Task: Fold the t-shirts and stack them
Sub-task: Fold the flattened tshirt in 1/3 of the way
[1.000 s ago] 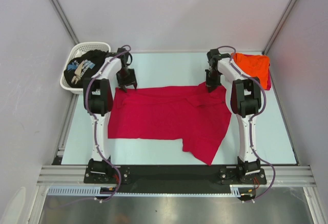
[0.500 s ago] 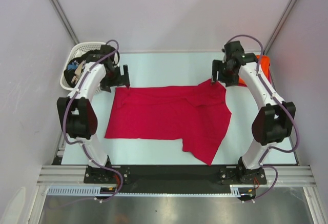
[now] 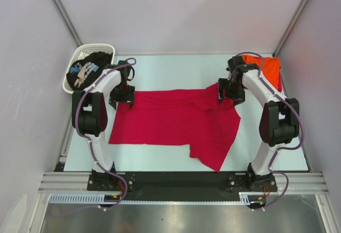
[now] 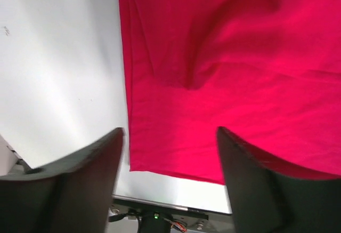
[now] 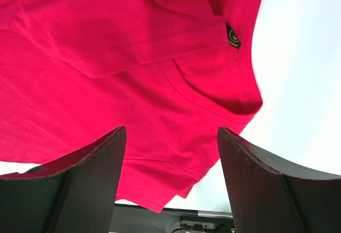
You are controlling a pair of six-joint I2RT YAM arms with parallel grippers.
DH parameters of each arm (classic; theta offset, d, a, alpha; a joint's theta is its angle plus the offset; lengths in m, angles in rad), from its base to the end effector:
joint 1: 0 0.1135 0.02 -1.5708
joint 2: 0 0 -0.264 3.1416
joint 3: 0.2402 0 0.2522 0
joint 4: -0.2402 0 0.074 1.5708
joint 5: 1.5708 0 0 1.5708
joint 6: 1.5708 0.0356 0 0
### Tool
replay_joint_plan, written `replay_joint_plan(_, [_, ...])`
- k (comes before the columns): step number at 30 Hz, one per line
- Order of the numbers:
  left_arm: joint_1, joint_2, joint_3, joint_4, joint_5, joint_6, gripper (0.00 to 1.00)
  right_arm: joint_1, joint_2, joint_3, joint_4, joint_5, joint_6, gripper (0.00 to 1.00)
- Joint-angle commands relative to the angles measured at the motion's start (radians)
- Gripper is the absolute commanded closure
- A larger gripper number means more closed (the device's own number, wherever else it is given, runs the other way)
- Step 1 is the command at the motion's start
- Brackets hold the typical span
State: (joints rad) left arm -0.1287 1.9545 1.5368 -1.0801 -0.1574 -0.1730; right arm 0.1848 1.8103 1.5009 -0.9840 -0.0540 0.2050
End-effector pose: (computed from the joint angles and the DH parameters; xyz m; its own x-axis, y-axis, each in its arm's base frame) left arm 0.3726 -0.0426 0.2049 -0.9942 -0.0428 -0.0988 -0.0565 0.9883 0.1414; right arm 0.3577 0.0688 0.2472 -0.9659 0.0262 -0.2576 -0.0014 0.9943 0.1066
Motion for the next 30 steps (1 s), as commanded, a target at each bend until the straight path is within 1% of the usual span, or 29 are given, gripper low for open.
replay_joint_plan(1, [-0.023, 0.070, 0.060, -0.001, -0.068, 0.035, 0.33, -0.005, 0.006, 0.021, 0.005, -0.010, -0.015, 0.26])
replay_joint_plan(2, [-0.026, 0.086, 0.068, -0.004, -0.077, 0.032, 0.36, -0.004, 0.014, 0.022, 0.005, -0.015, -0.015, 0.27])
replay_joint_plan(3, [-0.028, 0.096, 0.072, -0.004, -0.079, 0.032, 0.43, -0.005, 0.017, 0.028, 0.007, -0.015, -0.013, 0.27])
replay_joint_plan(5, [-0.034, 0.124, 0.083, 0.005, -0.077, 0.030, 0.43, -0.005, 0.018, 0.032, 0.010, -0.018, -0.013, 0.27])
replay_joint_plan(6, [-0.034, 0.133, 0.091, 0.006, -0.077, 0.030, 0.40, -0.005, 0.021, 0.030, 0.010, -0.017, -0.010, 0.26])
replay_joint_plan(8, [-0.041, 0.161, 0.095, 0.009, -0.079, 0.035, 0.40, -0.005, 0.023, 0.035, 0.011, -0.021, -0.010, 0.27])
replay_joint_plan(11, [-0.043, 0.187, 0.109, 0.011, -0.093, 0.043, 0.44, -0.005, 0.026, 0.044, 0.010, -0.023, -0.009, 0.27])
replay_joint_plan(12, [-0.045, 0.188, 0.111, 0.014, -0.099, 0.043, 0.53, -0.004, 0.026, 0.044, 0.010, -0.021, -0.009, 0.27])
replay_joint_plan(14, [-0.045, 0.195, 0.117, 0.017, -0.105, 0.043, 0.68, -0.005, 0.027, 0.047, 0.010, -0.026, -0.006, 0.27])
replay_joint_plan(15, [-0.045, 0.201, 0.126, 0.010, -0.110, 0.043, 0.85, -0.005, 0.032, 0.045, 0.011, -0.027, -0.004, 0.27])
replay_joint_plan(16, [-0.045, 0.202, 0.128, 0.009, -0.111, 0.043, 0.99, -0.005, 0.032, 0.047, 0.010, -0.032, -0.003, 0.27])
replay_joint_plan(17, [-0.043, 0.201, 0.128, 0.009, -0.117, 0.043, 1.00, -0.005, 0.034, 0.045, 0.013, -0.036, -0.001, 0.27])
replay_joint_plan(30, [-0.043, 0.149, 0.072, -0.003, -0.244, 0.024, 1.00, -0.004, 0.070, 0.055, 0.018, -0.069, 0.010, 0.28])
